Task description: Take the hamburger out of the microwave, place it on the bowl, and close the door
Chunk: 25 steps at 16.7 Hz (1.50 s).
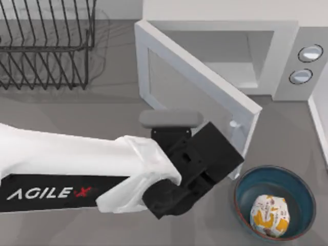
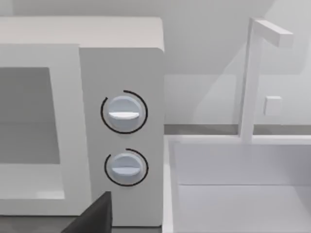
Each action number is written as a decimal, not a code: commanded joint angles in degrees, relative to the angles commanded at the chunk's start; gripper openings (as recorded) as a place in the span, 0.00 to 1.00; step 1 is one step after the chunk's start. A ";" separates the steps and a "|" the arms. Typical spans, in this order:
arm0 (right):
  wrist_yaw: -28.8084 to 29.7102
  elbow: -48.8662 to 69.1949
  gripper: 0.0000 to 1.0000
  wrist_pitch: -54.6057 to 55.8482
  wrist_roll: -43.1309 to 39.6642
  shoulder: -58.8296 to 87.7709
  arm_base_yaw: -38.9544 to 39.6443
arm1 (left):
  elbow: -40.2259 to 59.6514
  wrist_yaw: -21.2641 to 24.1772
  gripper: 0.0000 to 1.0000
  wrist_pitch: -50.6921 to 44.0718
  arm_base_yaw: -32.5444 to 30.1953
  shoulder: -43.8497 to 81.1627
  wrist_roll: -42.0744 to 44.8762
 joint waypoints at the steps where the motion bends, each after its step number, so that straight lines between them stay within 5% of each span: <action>1: 0.00 0.00 1.00 0.00 0.00 0.00 0.00 | 2.98 -0.52 0.00 -1.28 -1.14 2.06 -1.24; 12: 0.00 0.00 1.00 0.00 0.00 0.00 0.00 | 11.56 -1.95 0.00 -5.90 -4.46 9.00 -5.16; 20: 0.00 0.00 1.00 0.00 0.00 0.00 0.00 | 34.32 -3.66 0.00 -17.01 -9.09 23.16 -10.52; 25: 0.00 0.00 1.00 0.00 0.00 0.00 0.00 | 38.91 -3.94 0.00 -19.70 -10.00 26.26 -11.66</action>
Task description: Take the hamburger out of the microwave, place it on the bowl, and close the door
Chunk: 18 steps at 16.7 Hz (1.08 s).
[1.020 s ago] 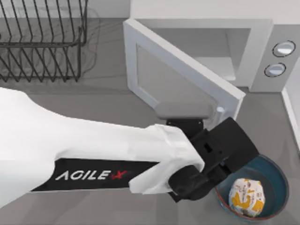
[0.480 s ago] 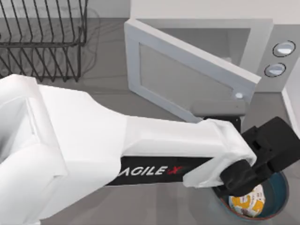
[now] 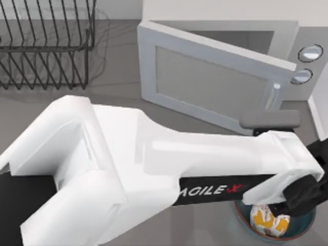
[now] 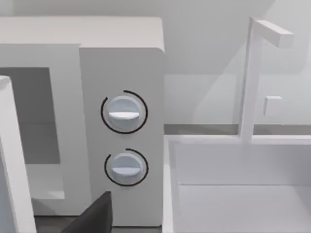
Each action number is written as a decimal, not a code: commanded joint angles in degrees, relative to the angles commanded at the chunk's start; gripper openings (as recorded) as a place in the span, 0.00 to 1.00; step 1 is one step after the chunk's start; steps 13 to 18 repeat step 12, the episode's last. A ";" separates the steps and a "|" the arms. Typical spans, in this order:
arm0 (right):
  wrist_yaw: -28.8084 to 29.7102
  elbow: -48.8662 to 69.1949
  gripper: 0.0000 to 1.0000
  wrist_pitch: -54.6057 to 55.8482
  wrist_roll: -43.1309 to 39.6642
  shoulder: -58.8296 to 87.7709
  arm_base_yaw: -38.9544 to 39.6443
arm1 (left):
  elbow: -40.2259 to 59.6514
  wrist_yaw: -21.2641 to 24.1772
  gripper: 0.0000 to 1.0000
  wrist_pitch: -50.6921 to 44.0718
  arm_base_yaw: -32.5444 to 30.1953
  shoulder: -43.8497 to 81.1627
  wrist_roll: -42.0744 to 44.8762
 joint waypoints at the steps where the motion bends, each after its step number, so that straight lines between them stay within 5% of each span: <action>1: 0.00 0.00 1.00 0.00 0.00 0.00 0.00 | 0.00 0.00 0.00 0.00 0.00 0.00 0.00; 11: 0.00 0.00 1.00 0.00 0.00 0.00 0.00 | 13.26 4.79 0.00 4.22 10.87 9.39 12.45; 18: 0.00 0.00 1.00 0.00 0.00 0.00 0.00 | 13.41 4.87 0.00 4.29 11.01 9.52 12.59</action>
